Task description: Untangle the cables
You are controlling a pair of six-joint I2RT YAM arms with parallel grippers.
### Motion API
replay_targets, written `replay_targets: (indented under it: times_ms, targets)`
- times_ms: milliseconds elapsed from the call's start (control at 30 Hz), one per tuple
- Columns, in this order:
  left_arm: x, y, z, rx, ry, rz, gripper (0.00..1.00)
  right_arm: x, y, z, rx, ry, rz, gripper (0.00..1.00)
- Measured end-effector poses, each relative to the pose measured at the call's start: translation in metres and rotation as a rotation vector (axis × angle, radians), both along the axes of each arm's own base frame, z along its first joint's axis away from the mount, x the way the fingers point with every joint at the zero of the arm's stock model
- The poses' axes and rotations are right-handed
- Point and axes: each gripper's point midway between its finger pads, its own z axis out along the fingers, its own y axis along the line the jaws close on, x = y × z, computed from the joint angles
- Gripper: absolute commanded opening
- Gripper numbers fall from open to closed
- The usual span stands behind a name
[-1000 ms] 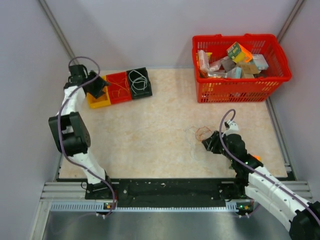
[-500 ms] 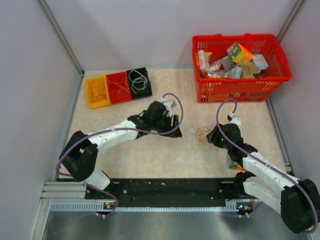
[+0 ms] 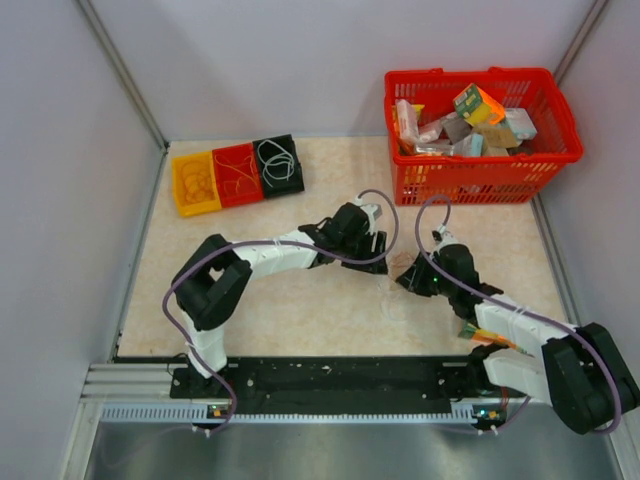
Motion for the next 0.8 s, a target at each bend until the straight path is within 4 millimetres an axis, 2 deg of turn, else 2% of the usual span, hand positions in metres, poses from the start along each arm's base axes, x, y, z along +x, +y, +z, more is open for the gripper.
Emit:
replay_targets:
  times_ms: [200,367,467,667,800]
  targets:
    - [0.034,-0.016,0.024,-0.006,-0.112,0.004,0.66,-0.003,-0.001,0.002,0.006,-0.008,0.003,0.20]
    - [0.045,-0.022,0.012,0.029,-0.115,-0.028,0.70,0.001,-0.006,0.015,0.008,-0.063,-0.029,0.21]
    - [0.043,-0.019,0.001,0.030,-0.062,-0.019,0.70,0.000,-0.009,0.016,0.004,-0.072,-0.045,0.21]
    - [0.045,-0.023,-0.007,-0.028,0.089,0.101,0.62,-0.003,-0.014,0.011,-0.006,-0.064,-0.066,0.22]
    - [0.049,-0.029,-0.006,-0.086,0.138,0.164,0.52,-0.003,-0.015,0.011,-0.005,-0.062,-0.069,0.22]
